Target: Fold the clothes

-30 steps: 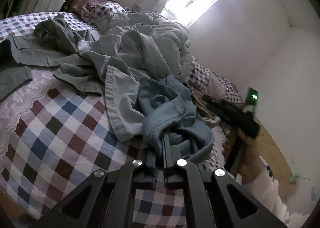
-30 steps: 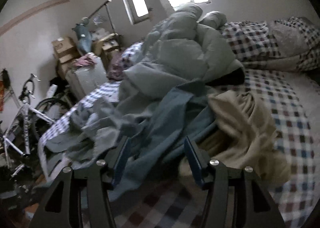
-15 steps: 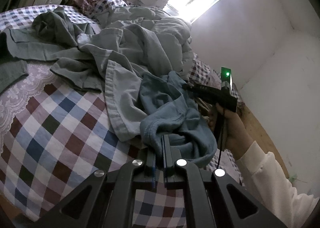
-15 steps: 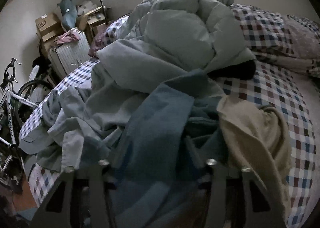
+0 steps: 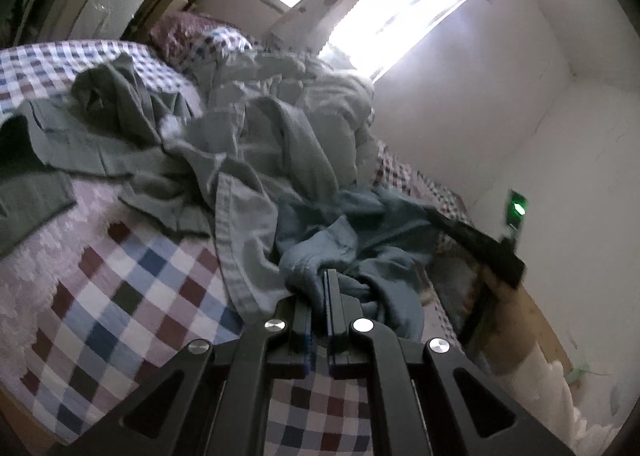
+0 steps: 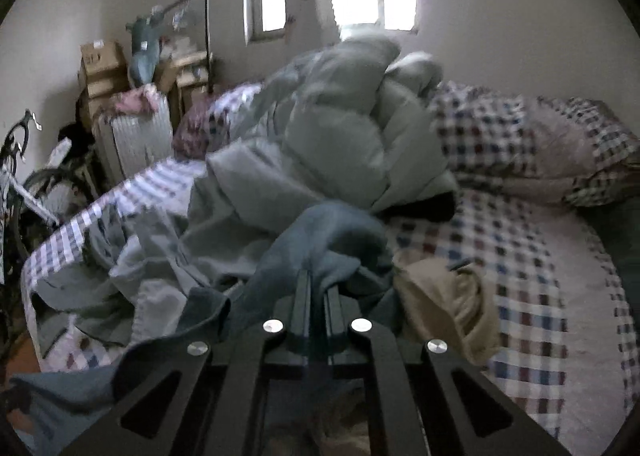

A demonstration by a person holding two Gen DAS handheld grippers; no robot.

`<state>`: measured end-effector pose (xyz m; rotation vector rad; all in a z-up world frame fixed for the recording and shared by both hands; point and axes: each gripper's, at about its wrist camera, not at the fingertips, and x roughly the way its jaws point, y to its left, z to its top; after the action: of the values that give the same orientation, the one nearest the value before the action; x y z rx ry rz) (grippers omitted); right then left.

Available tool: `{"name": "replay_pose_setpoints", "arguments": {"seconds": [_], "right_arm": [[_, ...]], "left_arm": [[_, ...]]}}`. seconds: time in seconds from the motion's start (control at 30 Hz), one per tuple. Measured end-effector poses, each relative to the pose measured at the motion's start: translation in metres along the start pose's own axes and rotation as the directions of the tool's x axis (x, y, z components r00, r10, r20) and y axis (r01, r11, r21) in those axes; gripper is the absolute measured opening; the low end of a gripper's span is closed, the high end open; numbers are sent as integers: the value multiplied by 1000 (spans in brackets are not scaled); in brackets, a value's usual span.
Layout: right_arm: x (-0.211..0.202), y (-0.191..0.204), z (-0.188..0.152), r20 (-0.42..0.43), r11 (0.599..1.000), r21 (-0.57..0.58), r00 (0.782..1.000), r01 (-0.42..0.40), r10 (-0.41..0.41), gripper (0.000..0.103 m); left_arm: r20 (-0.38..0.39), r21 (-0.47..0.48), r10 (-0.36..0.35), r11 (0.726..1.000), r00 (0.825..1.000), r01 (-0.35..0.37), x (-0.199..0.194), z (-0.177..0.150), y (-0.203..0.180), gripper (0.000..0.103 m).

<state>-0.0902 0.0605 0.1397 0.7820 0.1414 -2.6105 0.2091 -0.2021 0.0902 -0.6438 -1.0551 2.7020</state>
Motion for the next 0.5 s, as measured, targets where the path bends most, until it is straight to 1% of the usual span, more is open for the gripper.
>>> {"name": "replay_pose_setpoints", "arguments": {"seconds": [0.13,0.23,0.4,0.5], "right_arm": [[-64,-12,1,97,999,32,995,21,-24,3],[-111,-16,-6,151,999,38,988,29,-35,3],[-183,-14,-33,217,997,44,974,59,-67,3],[-220,-15,-62,214,993,77,971,92,-107,3]], "left_arm": [[47,-1,-4,1000,999,4,-19,9,2,4],[68,3,-6,1000,998,6,-34,7,3,4],[52,-31,-12,999,999,14,-51,-5,11,4],[23,-55,-4,998,1000,6,-58,-17,18,4]]}}
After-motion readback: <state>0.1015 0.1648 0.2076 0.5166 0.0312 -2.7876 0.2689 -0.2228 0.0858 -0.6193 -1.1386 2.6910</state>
